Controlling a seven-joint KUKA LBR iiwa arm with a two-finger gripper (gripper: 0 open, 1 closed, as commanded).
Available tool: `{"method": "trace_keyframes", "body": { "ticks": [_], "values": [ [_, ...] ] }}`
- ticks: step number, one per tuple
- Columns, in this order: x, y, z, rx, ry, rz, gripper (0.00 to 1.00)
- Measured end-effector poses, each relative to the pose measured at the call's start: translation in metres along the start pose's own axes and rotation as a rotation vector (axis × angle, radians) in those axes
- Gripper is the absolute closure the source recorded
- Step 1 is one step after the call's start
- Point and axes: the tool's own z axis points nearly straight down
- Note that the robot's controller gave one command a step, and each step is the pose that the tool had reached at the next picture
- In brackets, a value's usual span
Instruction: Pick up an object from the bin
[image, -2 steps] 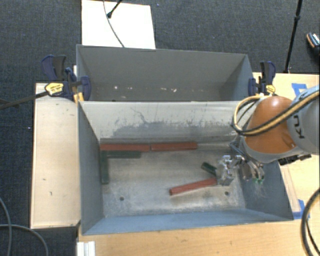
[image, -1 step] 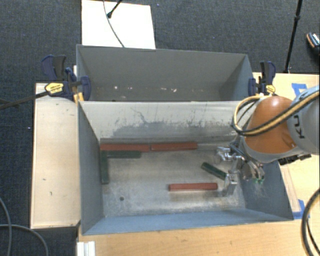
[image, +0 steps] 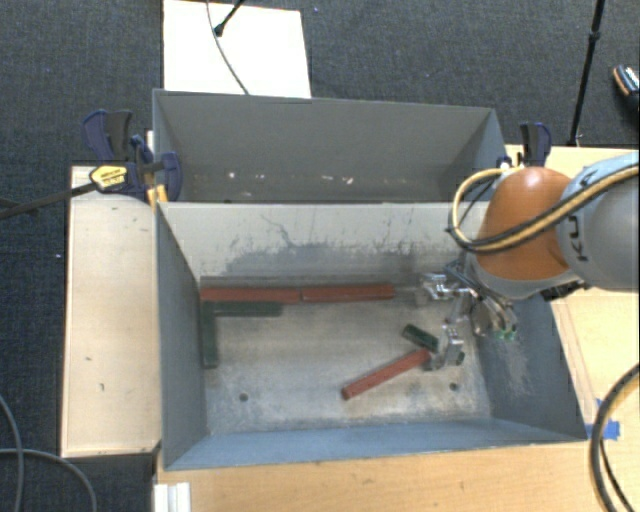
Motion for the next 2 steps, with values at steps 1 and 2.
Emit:
{"method": "trace_keyframes", "body": {
  "ticks": [1,2],
  "values": [
    [0.001,0.0,0.0,0.0,0.002,-0.002,1.0],
    [0.004,0.046,-0.151,-0.001,-0.006,0.014,1.0]
  ]
}}
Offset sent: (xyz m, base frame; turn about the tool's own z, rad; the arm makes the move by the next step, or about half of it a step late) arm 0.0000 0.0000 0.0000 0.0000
